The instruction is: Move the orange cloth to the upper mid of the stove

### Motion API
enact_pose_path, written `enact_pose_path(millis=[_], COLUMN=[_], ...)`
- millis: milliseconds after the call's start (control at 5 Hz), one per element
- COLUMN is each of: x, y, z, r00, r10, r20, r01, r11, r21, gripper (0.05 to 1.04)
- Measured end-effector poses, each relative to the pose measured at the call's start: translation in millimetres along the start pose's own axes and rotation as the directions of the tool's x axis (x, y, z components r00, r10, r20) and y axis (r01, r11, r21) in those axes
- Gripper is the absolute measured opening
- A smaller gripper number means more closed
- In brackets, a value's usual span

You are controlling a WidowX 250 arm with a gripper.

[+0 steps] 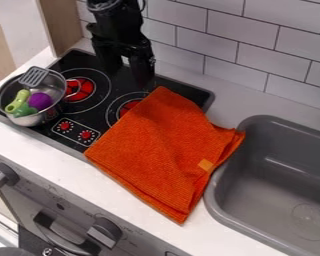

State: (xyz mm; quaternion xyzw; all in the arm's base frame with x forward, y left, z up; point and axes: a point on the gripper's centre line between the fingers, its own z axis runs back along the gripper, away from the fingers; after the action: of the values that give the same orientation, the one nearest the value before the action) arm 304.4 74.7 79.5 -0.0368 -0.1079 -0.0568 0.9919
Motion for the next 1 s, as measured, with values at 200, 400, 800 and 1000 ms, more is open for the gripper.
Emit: enact_pose_path(millis=[200,400,800,1000], x=[-5,1,-23,-35], y=[-1,5,-21,-45], z=[-9,-8,-5,-8], r00=[0.999,0.998,0.996,0.993], r10=[0.008,0.048,-0.021,-0.079], r20=[-0.033,-0.044,-0.083,-0.084], r01=[-0.009,-0.05,0.016,0.075], r11=[1.0,0.998,0.999,0.996], r21=[-0.018,-0.042,-0.05,-0.053], gripper=[0.996,0.996,0.996,0.996])
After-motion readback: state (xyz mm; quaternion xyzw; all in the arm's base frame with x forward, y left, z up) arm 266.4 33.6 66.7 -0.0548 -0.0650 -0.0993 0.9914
